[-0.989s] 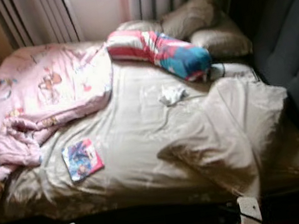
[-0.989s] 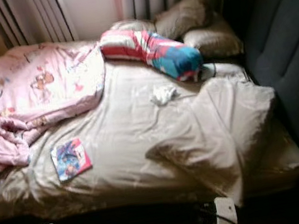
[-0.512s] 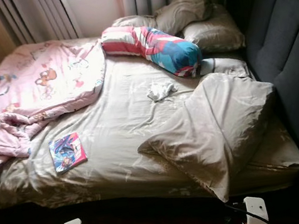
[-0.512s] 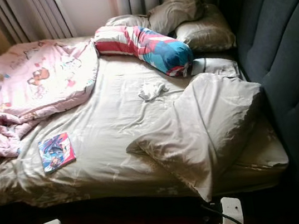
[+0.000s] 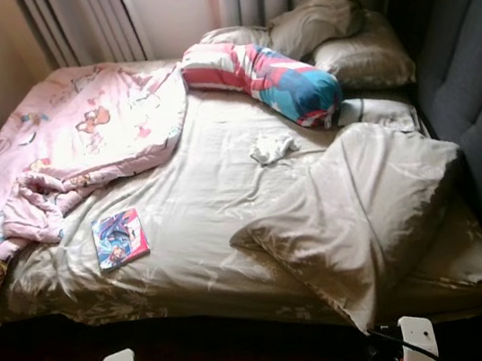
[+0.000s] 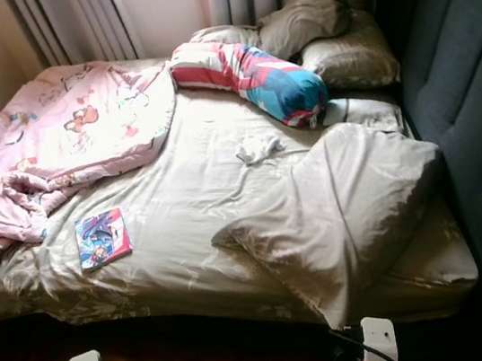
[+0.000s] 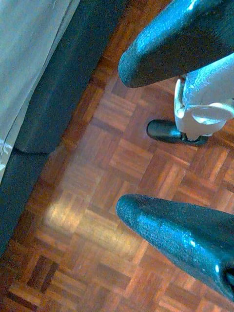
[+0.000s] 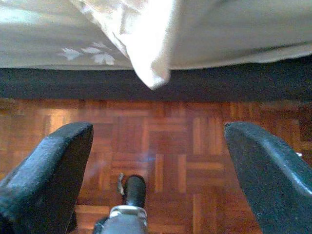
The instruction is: Clean up the room
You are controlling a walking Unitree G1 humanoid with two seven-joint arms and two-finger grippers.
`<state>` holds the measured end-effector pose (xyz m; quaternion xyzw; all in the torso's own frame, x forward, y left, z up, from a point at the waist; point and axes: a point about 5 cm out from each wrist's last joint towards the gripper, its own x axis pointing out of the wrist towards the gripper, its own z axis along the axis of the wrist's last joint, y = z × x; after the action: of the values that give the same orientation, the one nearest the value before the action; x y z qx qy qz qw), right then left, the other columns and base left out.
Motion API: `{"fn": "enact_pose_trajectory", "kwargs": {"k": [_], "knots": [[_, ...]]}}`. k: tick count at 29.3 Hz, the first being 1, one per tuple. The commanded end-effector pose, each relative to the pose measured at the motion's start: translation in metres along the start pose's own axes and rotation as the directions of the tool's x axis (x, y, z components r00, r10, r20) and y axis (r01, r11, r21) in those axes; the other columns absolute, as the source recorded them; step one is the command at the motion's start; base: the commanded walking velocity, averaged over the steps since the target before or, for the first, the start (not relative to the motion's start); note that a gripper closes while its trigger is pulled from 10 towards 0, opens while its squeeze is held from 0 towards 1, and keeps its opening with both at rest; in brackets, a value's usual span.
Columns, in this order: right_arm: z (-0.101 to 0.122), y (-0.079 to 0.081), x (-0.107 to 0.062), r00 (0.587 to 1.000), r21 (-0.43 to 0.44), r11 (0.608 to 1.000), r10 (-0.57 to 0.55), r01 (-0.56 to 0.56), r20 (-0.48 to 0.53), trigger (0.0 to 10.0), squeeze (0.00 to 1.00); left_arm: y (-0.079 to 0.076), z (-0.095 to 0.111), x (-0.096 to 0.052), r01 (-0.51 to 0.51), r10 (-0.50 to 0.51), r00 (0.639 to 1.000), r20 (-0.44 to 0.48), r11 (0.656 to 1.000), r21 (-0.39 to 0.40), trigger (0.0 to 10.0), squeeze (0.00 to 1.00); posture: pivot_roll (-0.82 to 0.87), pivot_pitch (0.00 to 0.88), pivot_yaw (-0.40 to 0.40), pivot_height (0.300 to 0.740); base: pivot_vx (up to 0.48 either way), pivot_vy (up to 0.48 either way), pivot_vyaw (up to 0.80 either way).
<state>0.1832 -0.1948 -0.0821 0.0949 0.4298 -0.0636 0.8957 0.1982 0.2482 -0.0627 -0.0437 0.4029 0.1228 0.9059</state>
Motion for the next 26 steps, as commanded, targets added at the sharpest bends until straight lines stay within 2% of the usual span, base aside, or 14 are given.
{"fn": "enact_pose_trajectory", "kwargs": {"k": [1, 20, 26], "knots": [[-0.0016, 0.0002, -0.0003, 1.000, 0.004, 1.000, -0.003, 0.003, -0.001, 10.0, 0.00, 0.0031, -0.0025, -0.0007, -0.004, 0.004, 1.000, -0.015, 1.000, 0.002, 10.0, 0.00, 0.08, 0.014, -0.025, 0.740, 0.431, 0.000, 0.00], [0.0017, 0.0006, -0.0002, 1.000, 0.024, 1.000, 0.006, -0.007, 0.027, 10.0, 0.00, 0.0023, -0.0008, -0.0004, -0.003, 0.003, 1.000, -0.003, 1.000, -0.009, 10.0, 0.00, 0.09, 0.039, -0.030, 0.740, 0.458, 0.000, 0.00], [0.0031, 0.0008, -0.0005, 0.998, 0.092, 0.996, 0.005, -0.010, 0.059, 10.0, 0.00, 0.0020, -0.0011, -0.0004, -0.003, 0.003, 1.000, -0.002, 1.000, -0.018, 10.0, 0.00, 0.09, 0.047, -0.034, 0.740, 0.000, 0.000, 0.00]]}}
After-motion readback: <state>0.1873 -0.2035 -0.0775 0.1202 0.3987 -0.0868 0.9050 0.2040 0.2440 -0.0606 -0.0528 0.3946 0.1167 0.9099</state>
